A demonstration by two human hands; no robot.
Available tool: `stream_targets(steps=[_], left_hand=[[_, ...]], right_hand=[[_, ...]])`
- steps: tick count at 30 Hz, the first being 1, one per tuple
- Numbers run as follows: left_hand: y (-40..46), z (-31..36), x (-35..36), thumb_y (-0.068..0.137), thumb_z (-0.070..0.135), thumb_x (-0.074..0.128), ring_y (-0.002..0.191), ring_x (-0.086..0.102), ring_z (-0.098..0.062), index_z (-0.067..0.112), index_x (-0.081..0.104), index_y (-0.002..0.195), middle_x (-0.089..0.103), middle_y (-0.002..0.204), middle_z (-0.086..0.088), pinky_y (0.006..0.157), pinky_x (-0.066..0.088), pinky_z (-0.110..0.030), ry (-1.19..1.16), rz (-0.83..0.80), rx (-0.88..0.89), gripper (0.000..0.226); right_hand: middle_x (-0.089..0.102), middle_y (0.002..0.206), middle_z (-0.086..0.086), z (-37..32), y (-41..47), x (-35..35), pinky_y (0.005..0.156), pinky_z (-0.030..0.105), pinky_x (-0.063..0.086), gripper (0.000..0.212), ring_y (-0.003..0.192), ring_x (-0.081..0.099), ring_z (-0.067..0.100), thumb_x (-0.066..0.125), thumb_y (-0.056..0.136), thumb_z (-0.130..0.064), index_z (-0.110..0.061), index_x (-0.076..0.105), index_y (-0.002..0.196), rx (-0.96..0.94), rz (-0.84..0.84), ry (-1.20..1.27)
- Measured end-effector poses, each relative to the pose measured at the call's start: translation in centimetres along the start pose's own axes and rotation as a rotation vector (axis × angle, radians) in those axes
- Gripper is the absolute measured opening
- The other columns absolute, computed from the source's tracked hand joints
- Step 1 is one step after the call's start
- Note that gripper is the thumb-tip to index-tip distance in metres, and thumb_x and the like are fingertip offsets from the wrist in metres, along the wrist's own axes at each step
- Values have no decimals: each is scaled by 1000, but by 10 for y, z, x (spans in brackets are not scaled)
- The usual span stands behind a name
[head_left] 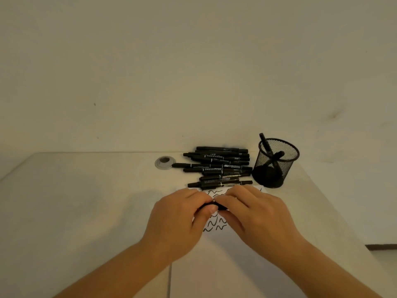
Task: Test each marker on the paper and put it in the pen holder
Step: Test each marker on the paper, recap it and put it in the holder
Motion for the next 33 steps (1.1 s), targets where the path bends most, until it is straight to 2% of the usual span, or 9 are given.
stream_targets(steps=[3,6,9,11,15,18,23,27,33], left_hand=[[14,11,-1,88,41,38,63,52,-3,27,65,87,61,72,14,51,40,-16,81,46,76,30],[35,6,0,91,50,29,64,49,2,29,62,90,59,73,17,53,39,-15,31,50,40,39],[63,-20,6,90,53,19,67,51,0,30,58,93,58,79,16,58,42,-20,43,-4,-87,45],[83,-46,16,94,42,28,77,52,-6,28,57,101,59,92,11,66,42,-24,150,-76,-148,33],[115,-93,39,95,30,37,98,52,-18,23,53,115,54,111,0,80,44,-32,267,-248,-268,26],[127,-115,52,96,29,35,105,50,-19,21,50,122,53,119,-2,80,42,-31,366,-265,-265,30],[128,-135,70,98,29,32,113,46,-20,20,42,131,49,129,-2,86,42,-33,384,-292,-308,36],[129,-139,81,98,31,30,110,47,-21,18,42,130,51,126,-4,86,42,-33,373,-322,-300,37],[133,-141,86,98,26,31,106,47,-23,15,45,124,52,120,-7,88,43,-36,318,-353,-280,32]], right_hand=[[63,75,-5,12,7,-7,43,22,45,28,59,58,12,45,88,-31,-18,69,89,4,-19,9],[64,76,-2,36,15,-21,41,27,47,20,59,60,16,53,87,-27,-14,68,87,81,40,9],[65,79,3,74,20,-40,42,27,46,13,55,58,19,67,80,-17,-9,65,90,294,184,54],[61,78,-2,99,19,-51,46,22,41,16,51,51,11,64,83,-15,-8,60,97,447,308,140],[53,80,-13,139,12,-48,55,17,36,19,67,52,0,55,89,-23,-14,55,106,680,426,340],[52,82,-19,151,6,-34,58,14,37,16,73,53,0,53,91,-23,-17,53,106,721,385,363],[58,90,-9,165,-5,-7,65,22,43,15,76,58,9,52,91,-15,-20,49,106,758,322,421],[58,89,-6,174,-9,9,62,26,41,19,71,56,13,52,92,-17,-18,47,110,810,243,384],[58,83,0,174,-6,19,65,37,49,26,74,58,24,51,92,-18,-17,45,117,826,158,315]])
Point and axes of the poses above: each hand's wrist, its own y-axis towards the middle knuckle, its own x-axis out of the palm, z = x × y, the point moved 5 cm from there along y, towards the middle knuckle
